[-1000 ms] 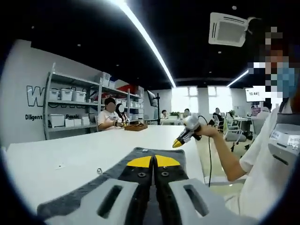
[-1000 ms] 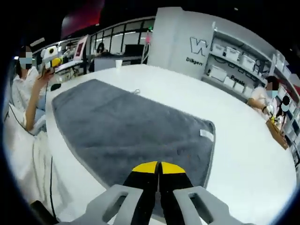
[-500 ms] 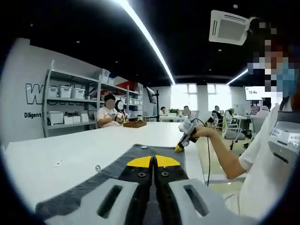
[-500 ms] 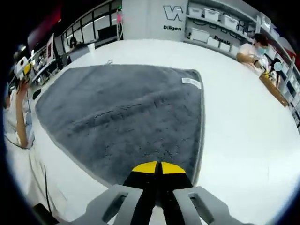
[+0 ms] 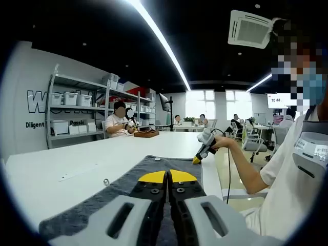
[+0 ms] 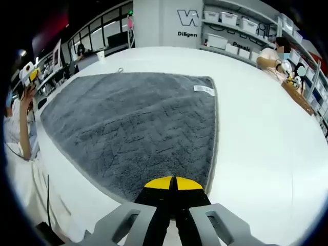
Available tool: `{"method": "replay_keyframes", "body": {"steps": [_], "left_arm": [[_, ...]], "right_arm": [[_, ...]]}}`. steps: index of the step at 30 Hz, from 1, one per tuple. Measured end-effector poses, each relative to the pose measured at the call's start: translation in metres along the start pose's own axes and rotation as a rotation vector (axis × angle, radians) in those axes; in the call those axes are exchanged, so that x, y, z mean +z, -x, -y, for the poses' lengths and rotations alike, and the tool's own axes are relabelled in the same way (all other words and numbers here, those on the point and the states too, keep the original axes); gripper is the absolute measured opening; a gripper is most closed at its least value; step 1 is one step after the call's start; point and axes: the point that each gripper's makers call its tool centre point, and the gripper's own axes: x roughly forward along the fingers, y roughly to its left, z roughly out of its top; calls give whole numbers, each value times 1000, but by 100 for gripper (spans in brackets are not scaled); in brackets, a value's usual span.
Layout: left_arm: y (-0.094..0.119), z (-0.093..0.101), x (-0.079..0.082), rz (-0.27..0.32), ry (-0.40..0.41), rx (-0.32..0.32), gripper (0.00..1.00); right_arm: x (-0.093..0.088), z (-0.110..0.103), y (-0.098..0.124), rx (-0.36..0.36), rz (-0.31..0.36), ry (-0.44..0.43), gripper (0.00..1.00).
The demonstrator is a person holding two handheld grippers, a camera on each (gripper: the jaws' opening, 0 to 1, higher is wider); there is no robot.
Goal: Open the folded towel by lifting each exposed corner and separating the folded layers until the towel lies flat within the target outline without major curled edges
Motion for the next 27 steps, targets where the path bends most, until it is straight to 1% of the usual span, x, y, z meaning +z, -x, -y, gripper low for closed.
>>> {"method": "replay_keyframes", "body": {"steps": [4,6,15,19,27], "left_arm": [[1,-2,-1,-6,-1,6,1],[2,-2,0,-4,0,4,1],[0,-2,-5,-20,9,-3,1],[-1,0,-7,-27,6,-8,1],[-2,1,-9,-36,4,-8,1]], "right_arm": [[-1,4,1,-6,-5,-8,0],[-3,5,2,-14,-9,-28,0],[-3,9,1,-12,-4,-32,0],[-3,7,1,-14,-6,-45,0],[-3,5,1,-17,-19,-33,0]]}}
